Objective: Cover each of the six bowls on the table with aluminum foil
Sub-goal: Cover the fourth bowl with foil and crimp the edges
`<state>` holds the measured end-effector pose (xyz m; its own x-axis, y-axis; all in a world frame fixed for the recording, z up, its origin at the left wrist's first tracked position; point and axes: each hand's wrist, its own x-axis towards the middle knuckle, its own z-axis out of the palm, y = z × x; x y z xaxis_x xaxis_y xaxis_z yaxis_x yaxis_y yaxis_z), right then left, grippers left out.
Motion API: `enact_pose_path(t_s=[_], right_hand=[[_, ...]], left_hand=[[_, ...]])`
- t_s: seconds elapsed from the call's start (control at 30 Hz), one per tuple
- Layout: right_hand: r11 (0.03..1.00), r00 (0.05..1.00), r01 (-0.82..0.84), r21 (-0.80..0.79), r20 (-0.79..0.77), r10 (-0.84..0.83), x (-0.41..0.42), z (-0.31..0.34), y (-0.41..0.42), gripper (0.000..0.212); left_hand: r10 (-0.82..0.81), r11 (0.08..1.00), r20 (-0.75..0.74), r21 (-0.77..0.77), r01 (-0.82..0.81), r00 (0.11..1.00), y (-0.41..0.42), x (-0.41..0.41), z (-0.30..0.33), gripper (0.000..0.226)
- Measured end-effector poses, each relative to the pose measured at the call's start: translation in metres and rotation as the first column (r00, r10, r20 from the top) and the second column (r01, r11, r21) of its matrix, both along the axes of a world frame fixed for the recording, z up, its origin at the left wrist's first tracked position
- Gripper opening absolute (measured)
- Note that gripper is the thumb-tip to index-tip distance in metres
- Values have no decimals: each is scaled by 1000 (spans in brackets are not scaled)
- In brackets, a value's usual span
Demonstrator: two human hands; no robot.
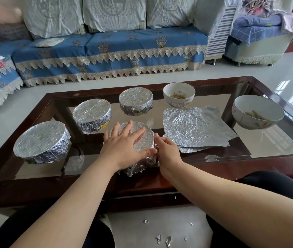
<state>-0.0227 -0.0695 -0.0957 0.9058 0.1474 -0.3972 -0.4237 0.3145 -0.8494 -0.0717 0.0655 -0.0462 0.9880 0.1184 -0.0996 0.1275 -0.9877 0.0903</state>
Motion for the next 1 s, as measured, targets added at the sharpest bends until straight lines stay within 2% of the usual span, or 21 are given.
enact_pose_path(t_s=[0.13, 0.23, 0.5, 0.73, 1.0], right_hand=[[998, 1000, 24, -53, -2, -24, 2, 1, 3, 28], [995, 1000, 28, -91, 4, -27, 5, 2, 4, 28], [999, 1000, 9, -50, 0, -9, 7, 0, 5, 17], [998, 1000, 6, -61, 2, -6, 9, -4, 7, 5], [974, 988, 15, -225, 150, 19, 5, -5, 5, 6]], left_hand=[[2, 1000, -6, 4, -2, 1000, -2, -1, 2, 103], [-2, 1000, 13, 8, 2, 1000, -1, 0, 1, 109], [1, 1000, 2, 8, -1, 1000, -3, -1, 2, 104], [5, 1000, 14, 11, -5, 1000, -1, 0, -1, 111], [9, 1000, 12, 13, -9, 1000, -1, 0, -1, 112]])
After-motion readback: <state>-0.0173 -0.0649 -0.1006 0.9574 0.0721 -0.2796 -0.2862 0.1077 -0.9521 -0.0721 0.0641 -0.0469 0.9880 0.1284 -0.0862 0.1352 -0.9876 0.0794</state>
